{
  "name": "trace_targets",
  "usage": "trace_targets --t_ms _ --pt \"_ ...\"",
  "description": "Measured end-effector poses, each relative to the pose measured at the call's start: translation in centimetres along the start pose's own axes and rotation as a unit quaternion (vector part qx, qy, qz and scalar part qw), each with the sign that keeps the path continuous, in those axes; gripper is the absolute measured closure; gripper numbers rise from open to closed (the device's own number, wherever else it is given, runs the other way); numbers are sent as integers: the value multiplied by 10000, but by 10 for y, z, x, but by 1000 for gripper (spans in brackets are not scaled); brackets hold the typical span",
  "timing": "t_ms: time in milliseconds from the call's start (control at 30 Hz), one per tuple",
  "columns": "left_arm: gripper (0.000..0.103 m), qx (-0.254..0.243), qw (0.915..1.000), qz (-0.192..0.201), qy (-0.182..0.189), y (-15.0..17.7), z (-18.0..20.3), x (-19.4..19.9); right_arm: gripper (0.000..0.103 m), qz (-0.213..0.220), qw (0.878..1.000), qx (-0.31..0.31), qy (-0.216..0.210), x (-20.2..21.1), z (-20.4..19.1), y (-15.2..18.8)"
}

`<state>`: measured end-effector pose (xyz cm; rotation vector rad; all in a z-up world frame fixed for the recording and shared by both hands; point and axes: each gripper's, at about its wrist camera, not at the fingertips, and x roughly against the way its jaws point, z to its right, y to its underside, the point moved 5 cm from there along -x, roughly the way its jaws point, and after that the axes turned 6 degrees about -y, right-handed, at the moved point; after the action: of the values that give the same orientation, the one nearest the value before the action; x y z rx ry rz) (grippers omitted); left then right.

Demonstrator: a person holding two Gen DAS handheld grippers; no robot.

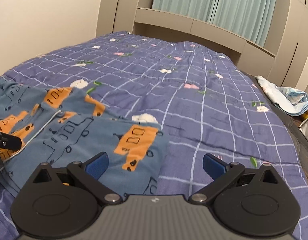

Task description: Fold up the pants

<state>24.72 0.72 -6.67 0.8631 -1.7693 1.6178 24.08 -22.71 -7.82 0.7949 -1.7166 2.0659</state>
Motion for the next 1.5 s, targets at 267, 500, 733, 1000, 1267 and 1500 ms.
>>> trace_targets --t_ms 267,500,733,1000,1267,1500 --pt "1 102 9999 51 57 -2 -2 8 0 144 9998 92 28 20 -5 -5" --pt "1 288 9993 188 152 -9 -13 25 0 42 9998 175 24 21 -15 -2" --pt "1 591 9975 368 81 -18 -49 48 0 320 9980 401 -378 38 -53 -13" --pt "1 769 9952 520 -320 -11 -116 67 0 458 9929 781 -767 34 -112 -13" --pt "1 1770 9822 630 -85 32 -182 30 0 223 9942 829 -649 15 -130 4" --pt "2 2513 9559 1189 943 34 -194 3 0 270 9949 766 -595 17 -126 3"
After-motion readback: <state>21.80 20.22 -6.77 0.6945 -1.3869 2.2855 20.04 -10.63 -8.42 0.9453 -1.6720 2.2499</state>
